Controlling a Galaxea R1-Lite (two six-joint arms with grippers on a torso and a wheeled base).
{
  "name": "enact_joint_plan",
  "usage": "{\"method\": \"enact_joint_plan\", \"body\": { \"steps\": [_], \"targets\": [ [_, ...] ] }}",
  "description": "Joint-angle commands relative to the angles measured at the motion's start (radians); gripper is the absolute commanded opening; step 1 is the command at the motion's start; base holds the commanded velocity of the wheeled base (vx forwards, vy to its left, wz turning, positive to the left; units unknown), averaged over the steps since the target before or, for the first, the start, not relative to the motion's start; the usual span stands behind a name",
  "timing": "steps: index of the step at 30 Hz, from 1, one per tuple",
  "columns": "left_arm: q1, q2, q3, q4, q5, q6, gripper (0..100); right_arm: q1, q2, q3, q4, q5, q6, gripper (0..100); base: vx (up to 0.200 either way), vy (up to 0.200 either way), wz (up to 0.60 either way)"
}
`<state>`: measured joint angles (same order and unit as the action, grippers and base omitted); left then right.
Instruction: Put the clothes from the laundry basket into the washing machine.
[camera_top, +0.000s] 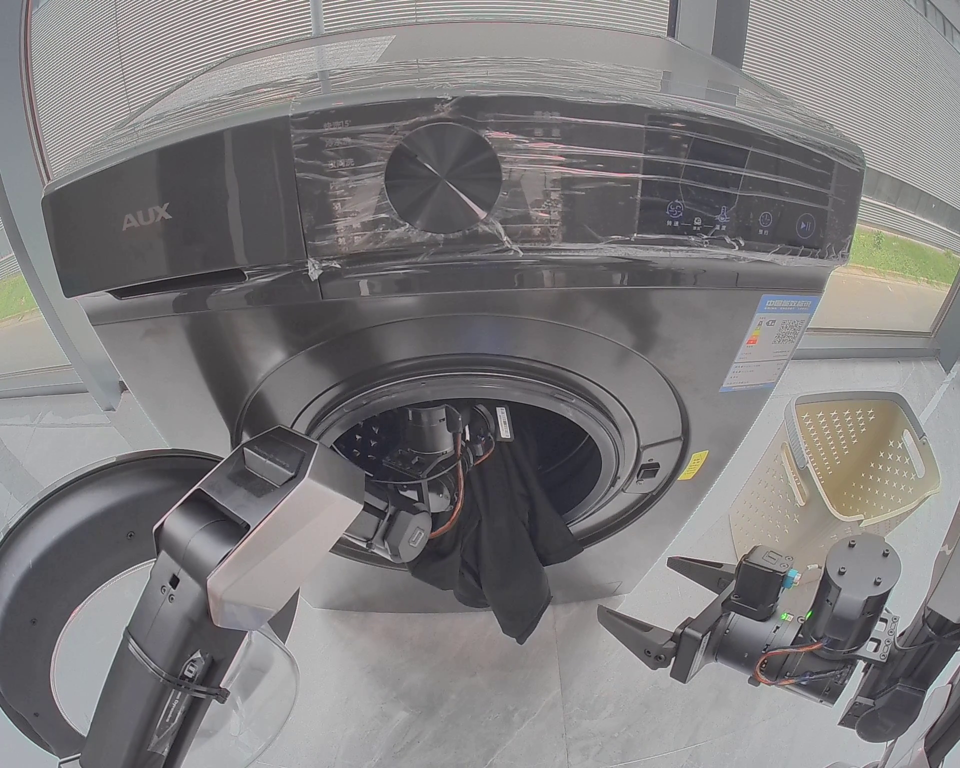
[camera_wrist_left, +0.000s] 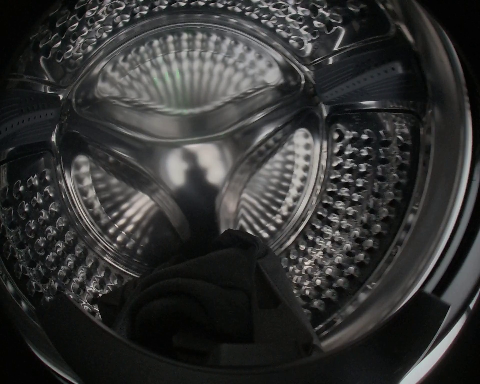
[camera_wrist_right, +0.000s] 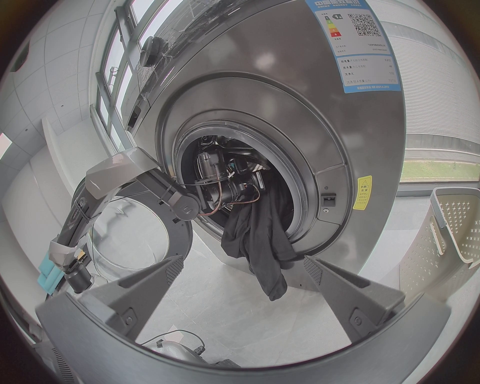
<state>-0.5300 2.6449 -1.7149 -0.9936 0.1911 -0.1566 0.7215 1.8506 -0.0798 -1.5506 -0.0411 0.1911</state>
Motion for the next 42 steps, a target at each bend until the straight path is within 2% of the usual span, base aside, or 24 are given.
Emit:
{"method": "enact_joint_plan", "body": {
  "steps": [1, 6, 7, 12, 16, 17, 19, 22, 28, 34, 37, 38, 42],
  "targets": [
    [0.036, 0.061, -0.103, 0.036, 0.028, -0.001, 0, -0.001, 0.002, 0.000, 0.000, 0.000, -0.001, 100, 0.000, 0.000, 0.00],
    [0.038, 0.056, -0.095, 0.041, 0.028, -0.001, 0, -0.001, 0.002, 0.000, 0.000, 0.000, -0.001, 100, 0.000, 0.000, 0.00],
    [0.038, 0.055, -0.092, 0.041, 0.028, -0.001, 100, -0.001, 0.002, 0.000, 0.000, 0.000, -0.001, 100, 0.000, 0.000, 0.00],
    [0.035, 0.053, -0.089, 0.041, 0.028, -0.001, 100, -0.001, 0.002, 0.000, 0.000, 0.000, 0.001, 100, 0.000, 0.000, 0.00],
    [0.025, -0.071, 0.092, 0.104, 0.025, -0.004, 100, -0.001, 0.002, -0.002, 0.000, 0.001, 0.001, 100, 0.000, 0.000, 0.00],
    [0.025, -0.071, 0.092, 0.104, 0.025, -0.004, 100, -0.001, 0.002, -0.002, 0.000, 0.001, 0.001, 100, 0.000, 0.000, 0.00],
    [0.005, -0.175, 0.236, 0.225, -0.024, -0.008, 100, -0.001, 0.001, -0.002, 0.000, 0.000, 0.001, 100, 0.000, 0.000, 0.00],
    [0.001, -0.230, 0.311, 0.270, -0.105, -0.009, 100, 0.001, 0.001, -0.002, 0.000, 0.000, 0.001, 100, 0.000, 0.000, 0.00],
    [-0.025, -0.244, 0.402, 0.271, -0.165, 0.000, 100, -0.001, 0.001, -0.003, 0.000, 0.001, 0.001, 100, 0.000, 0.000, 0.00],
    [-0.038, -0.189, 0.397, 0.273, -0.179, 0.003, 100, 0.001, 0.001, -0.005, 0.000, 0.001, 0.001, 100, 0.000, 0.000, 0.00],
    [-0.036, -0.157, 0.388, 0.280, -0.179, 0.020, 100, 0.001, 0.002, -0.005, 0.000, 0.001, -0.001, 100, 0.000, 0.000, 0.00],
    [-0.035, -0.140, 0.379, 0.291, -0.179, 0.034, 100, 0.001, 0.002, -0.005, 0.000, 0.001, -0.001, 100, 0.000, 0.000, 0.00],
    [-0.028, -0.114, 0.362, 0.302, -0.176, 0.042, 100, 0.009, 0.004, -0.005, 0.000, 0.001, 0.001, 100, 0.000, 0.000, 0.00]
  ]
}}
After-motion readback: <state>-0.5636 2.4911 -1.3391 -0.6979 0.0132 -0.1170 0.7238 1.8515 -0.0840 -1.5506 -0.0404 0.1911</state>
